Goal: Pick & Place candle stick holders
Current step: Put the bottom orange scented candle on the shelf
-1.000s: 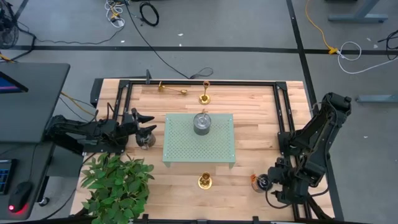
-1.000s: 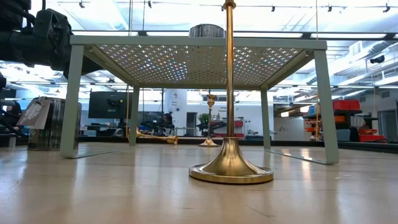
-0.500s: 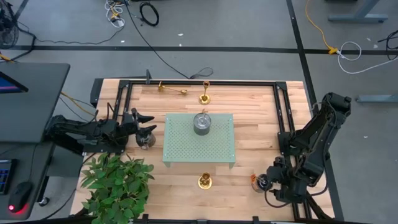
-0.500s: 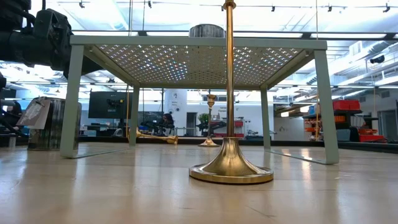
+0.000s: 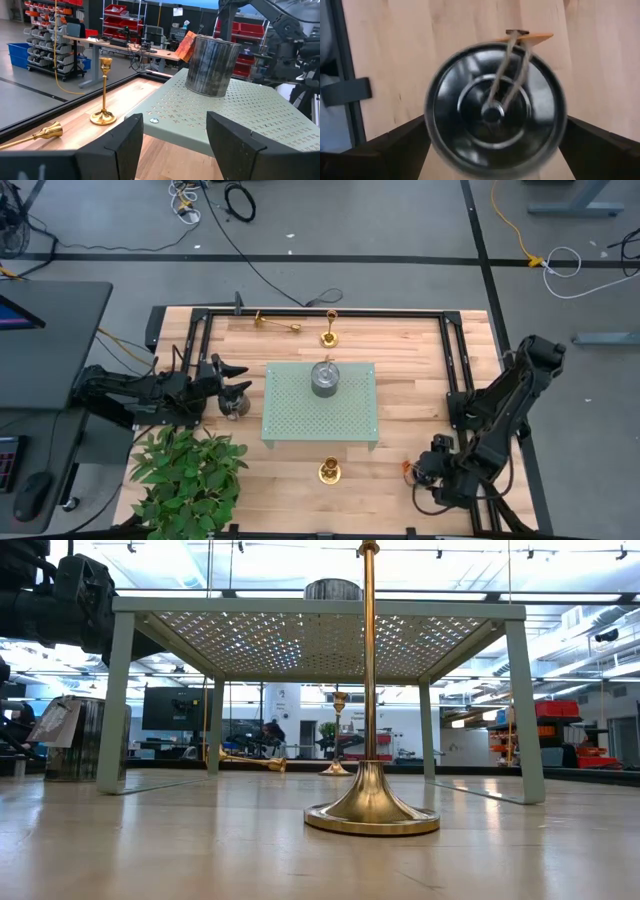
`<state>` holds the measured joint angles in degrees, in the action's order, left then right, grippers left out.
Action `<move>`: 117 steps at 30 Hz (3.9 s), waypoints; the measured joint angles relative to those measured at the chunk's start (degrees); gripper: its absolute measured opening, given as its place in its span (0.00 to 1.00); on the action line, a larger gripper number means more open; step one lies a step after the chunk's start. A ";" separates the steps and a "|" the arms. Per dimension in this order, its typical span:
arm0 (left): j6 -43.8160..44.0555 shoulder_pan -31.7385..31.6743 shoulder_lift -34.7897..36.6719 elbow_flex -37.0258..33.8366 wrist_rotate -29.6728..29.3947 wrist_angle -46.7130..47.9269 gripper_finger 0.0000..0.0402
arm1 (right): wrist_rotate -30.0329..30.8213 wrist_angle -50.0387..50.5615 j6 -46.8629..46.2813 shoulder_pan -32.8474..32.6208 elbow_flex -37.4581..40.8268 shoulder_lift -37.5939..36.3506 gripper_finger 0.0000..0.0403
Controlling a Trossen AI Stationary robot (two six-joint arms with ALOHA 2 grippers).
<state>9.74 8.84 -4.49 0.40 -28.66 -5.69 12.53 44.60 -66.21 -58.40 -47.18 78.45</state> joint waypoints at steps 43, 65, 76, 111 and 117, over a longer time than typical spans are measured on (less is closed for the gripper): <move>0.00 0.01 0.00 0.01 0.00 0.00 0.54 | 2.91 -6.10 5.54 2.56 0.07 1.12 0.99; 0.00 0.00 0.00 0.01 0.01 -0.02 0.54 | 1.40 -18.25 6.73 4.23 7.30 3.33 0.99; 0.00 0.00 0.00 0.01 0.01 -0.02 0.54 | 1.39 -19.49 7.16 4.23 7.34 3.37 0.99; 0.00 0.00 0.00 0.00 0.01 -0.02 0.54 | 2.48 -24.36 9.72 4.20 7.06 3.18 0.93; 0.00 0.00 0.00 0.01 0.01 -0.02 0.54 | 2.67 -24.19 9.72 4.21 7.04 3.13 0.87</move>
<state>9.74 8.84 -4.49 0.40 -28.64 -5.71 15.20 20.40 -56.49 -54.19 -40.14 81.58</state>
